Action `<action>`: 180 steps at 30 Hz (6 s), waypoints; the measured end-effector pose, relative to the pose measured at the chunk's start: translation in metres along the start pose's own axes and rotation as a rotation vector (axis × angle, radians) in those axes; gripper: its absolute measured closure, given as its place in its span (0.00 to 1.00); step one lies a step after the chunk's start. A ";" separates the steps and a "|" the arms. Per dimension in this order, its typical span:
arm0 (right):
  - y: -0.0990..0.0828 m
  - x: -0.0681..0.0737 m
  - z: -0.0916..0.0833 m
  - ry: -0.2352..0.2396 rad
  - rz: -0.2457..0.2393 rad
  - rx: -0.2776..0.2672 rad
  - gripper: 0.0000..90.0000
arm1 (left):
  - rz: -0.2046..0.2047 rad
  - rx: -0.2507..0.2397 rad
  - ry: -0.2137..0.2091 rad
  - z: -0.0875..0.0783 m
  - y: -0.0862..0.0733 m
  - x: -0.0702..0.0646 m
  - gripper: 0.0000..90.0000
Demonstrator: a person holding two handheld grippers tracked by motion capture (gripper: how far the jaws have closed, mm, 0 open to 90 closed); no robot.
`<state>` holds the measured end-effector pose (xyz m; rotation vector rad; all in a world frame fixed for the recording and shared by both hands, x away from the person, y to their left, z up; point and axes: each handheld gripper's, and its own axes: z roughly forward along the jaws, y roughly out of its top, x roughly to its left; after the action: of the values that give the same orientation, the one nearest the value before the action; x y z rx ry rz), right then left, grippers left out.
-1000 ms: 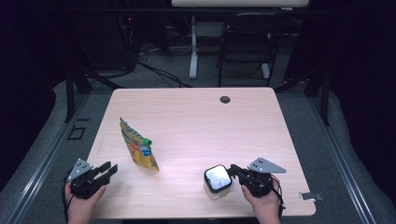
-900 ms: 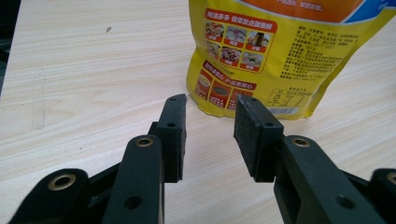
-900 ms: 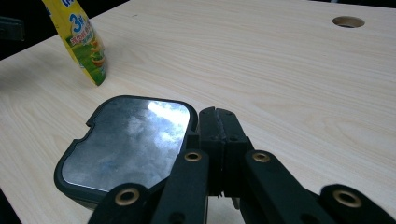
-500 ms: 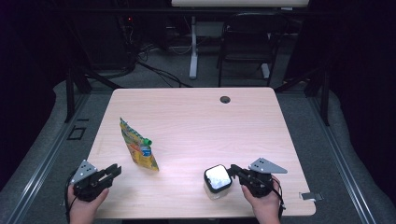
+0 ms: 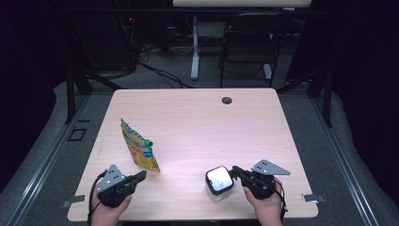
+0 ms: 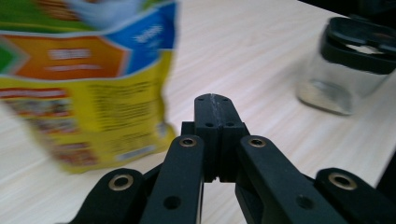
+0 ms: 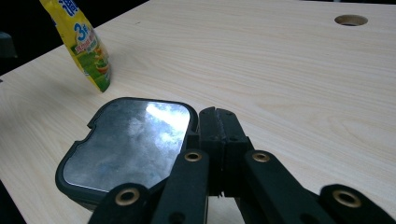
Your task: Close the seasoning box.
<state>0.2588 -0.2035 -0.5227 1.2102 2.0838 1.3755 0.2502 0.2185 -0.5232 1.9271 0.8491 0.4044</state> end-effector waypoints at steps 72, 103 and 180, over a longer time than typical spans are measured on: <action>-0.016 0.043 -0.025 -0.016 -0.245 0.064 0.60 | 0.128 0.039 -0.236 0.108 0.069 -0.098 1.00; -0.012 0.040 -0.022 -0.033 -0.183 -0.037 0.65 | 0.160 0.069 -0.235 0.124 0.059 -0.104 1.00; 0.037 -0.002 0.031 0.113 0.014 -0.037 0.91 | 0.106 0.073 -0.231 0.111 0.047 -0.090 0.99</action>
<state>0.2981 -0.1824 -0.5048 1.1590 2.1190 1.5148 0.2714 0.0700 -0.5301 2.0453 0.6206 0.2095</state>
